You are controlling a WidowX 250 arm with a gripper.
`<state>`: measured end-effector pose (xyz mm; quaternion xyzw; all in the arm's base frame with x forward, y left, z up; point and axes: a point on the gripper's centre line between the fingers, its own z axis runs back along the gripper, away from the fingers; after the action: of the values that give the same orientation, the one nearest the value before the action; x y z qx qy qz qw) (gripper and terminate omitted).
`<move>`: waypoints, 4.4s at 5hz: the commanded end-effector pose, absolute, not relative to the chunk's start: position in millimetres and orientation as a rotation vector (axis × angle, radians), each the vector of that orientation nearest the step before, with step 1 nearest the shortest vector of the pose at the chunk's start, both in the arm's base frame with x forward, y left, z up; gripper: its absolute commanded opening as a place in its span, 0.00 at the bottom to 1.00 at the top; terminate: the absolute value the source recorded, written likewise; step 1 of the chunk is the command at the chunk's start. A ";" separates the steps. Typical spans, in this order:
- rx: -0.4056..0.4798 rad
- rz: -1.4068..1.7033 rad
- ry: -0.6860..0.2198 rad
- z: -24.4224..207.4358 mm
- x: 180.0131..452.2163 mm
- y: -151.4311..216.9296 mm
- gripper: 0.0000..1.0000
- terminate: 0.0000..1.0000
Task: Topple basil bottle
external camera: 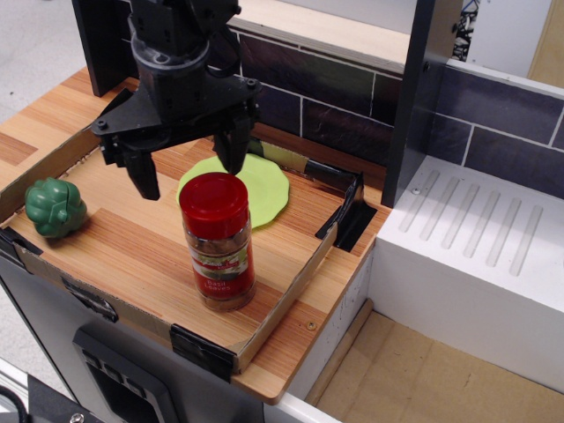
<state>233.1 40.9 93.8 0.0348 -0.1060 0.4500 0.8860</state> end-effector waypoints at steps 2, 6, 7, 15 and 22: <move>0.087 0.987 -0.221 95.6 224.2 16.5 1.00 0.00; 0.049 1.238 -0.171 92.2 223.2 9.4 0.00 0.00; 0.005 1.334 -0.130 101.2 228.6 15.3 0.00 0.00; 0.070 1.415 -0.042 57.7 226.9 67.4 0.00 0.00; 0.046 1.372 -0.201 100.5 232.4 63.9 1.00 0.00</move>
<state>223.5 62.2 86.7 0.0303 -0.0734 0.6324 0.7706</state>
